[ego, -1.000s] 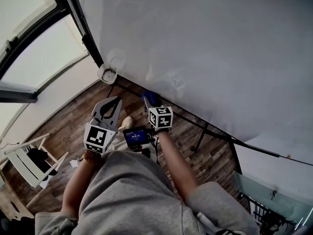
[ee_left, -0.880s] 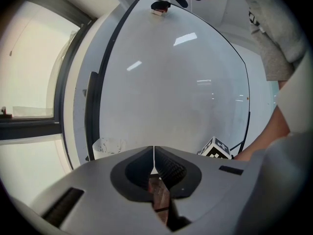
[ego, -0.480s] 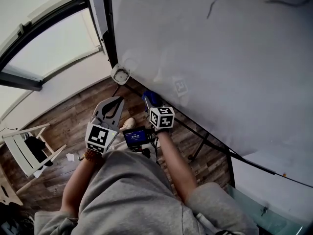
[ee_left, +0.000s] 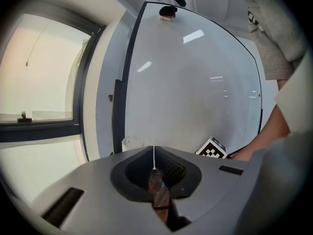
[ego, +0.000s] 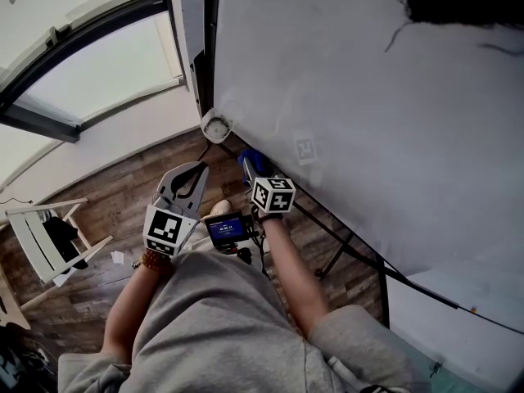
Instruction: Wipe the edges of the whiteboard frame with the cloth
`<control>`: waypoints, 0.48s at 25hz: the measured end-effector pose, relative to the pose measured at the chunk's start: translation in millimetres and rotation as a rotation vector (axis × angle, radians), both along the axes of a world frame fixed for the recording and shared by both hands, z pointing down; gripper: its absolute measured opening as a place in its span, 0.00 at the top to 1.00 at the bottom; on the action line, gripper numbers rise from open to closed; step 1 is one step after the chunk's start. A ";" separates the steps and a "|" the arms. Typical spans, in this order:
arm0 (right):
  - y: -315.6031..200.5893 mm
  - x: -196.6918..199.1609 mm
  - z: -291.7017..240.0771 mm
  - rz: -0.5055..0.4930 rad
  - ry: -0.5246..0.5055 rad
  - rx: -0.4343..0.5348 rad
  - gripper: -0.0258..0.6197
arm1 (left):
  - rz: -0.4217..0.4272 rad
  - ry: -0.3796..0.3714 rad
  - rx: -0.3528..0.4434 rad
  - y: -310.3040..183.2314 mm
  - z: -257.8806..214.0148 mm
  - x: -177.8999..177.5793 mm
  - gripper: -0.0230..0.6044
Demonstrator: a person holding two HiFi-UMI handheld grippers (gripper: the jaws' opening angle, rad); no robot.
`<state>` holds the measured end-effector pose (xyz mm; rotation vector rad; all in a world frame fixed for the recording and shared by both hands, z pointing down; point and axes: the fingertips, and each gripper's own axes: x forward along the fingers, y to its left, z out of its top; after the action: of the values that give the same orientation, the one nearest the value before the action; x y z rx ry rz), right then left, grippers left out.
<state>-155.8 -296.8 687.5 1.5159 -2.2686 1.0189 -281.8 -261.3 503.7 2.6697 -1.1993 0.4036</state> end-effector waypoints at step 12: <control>-15.7 -21.0 -3.2 0.014 -0.107 0.014 0.80 | -0.062 -0.013 0.021 4.2 -7.8 -25.1 0.94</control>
<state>-176.8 -312.5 684.3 1.5187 -2.3450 1.1159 -306.9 -257.1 495.8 2.6436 -1.2934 0.4020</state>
